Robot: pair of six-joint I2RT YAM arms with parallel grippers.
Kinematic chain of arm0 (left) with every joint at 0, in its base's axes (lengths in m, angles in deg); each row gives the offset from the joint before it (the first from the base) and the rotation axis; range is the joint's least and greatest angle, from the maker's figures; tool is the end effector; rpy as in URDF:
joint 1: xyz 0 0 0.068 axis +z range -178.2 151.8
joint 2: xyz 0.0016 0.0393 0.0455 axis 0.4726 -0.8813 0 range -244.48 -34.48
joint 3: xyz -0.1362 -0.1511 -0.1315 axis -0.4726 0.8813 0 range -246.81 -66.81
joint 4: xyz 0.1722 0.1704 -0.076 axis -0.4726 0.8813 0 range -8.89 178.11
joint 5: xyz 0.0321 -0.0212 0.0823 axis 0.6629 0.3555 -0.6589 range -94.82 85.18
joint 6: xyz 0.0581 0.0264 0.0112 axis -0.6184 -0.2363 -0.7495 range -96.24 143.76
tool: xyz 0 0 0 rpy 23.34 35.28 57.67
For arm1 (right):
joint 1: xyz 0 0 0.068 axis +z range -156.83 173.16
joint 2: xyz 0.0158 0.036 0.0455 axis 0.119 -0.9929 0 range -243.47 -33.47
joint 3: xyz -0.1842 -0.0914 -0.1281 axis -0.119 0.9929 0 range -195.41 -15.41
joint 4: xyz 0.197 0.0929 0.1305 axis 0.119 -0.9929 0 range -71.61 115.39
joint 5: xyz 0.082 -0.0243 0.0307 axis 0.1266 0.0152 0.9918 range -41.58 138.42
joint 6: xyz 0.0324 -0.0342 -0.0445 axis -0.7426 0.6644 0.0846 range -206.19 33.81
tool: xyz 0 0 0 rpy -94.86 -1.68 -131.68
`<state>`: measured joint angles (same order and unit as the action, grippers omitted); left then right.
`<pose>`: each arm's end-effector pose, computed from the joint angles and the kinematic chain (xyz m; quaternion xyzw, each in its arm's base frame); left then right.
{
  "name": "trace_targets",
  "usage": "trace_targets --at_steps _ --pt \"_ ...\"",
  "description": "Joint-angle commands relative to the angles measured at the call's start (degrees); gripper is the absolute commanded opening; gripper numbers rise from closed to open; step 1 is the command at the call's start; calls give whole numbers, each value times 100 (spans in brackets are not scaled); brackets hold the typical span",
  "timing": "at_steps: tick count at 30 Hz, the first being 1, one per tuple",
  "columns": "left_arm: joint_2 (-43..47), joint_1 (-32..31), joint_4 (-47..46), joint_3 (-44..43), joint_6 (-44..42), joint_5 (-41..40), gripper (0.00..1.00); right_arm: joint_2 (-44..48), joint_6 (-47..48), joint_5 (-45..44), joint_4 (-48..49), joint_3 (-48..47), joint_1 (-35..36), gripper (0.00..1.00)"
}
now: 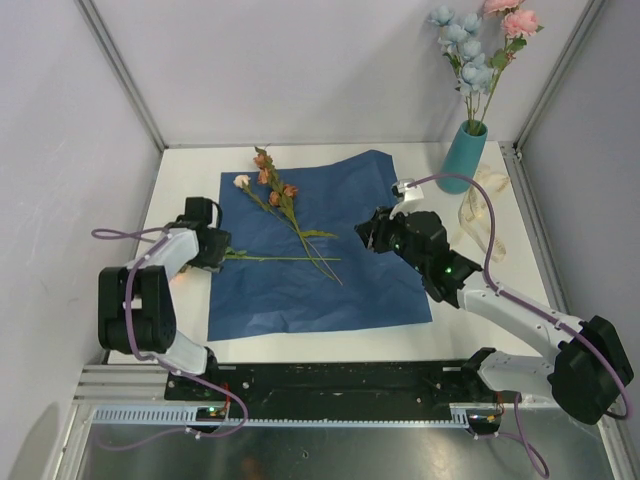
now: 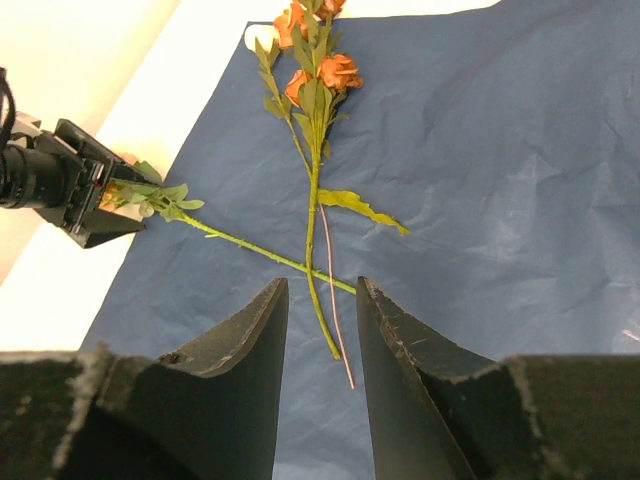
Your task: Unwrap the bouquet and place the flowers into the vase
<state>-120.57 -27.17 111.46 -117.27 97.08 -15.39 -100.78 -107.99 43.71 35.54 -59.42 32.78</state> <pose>0.2817 0.0144 0.1430 -0.6038 0.7645 -0.0494 0.2205 0.2282 0.1834 0.2608 -0.0960 0.7773 0.2895 0.5503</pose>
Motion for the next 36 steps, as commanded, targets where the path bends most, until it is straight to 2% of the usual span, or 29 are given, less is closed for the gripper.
trace_targets --at_steps 1,7,9,13,14,20,25,28,32,36 --pt "-307 -51 -91 -297 208 -312 63 20 72 -36 344 2 102 38" --pt "-530 -51 -101 -202 246 -343 50 -35 122 -138 372 0 156 38" --pt "-541 -51 -111 -195 245 -315 40 -30 119 -143 369 0 162 38" --pt "-315 -51 -110 -181 224 -340 8 -51 115 -161 334 0 181 38" --pt "-200 -51 -109 -165 217 -371 4 -57 115 -161 327 3 189 38" --pt "729 -269 -100 -26 235 -954 0 -93 -51 -98 278 -2 193 38" --pt "1295 -433 -103 -76 -113 -1384 0 -120 -144 -71 265 3 209 39" --pt "1574 -503 -107 -145 -580 -1432 0 -98 -156 266 359 -1 218 40" --pt "2045 -919 -110 -384 -1651 -1605 0 -98 -304 1268 847 -2 266 43" --pt "2501 -1339 -176 -523 -2396 -1210 0 -272 -547 1632 1340 -28 442 49"
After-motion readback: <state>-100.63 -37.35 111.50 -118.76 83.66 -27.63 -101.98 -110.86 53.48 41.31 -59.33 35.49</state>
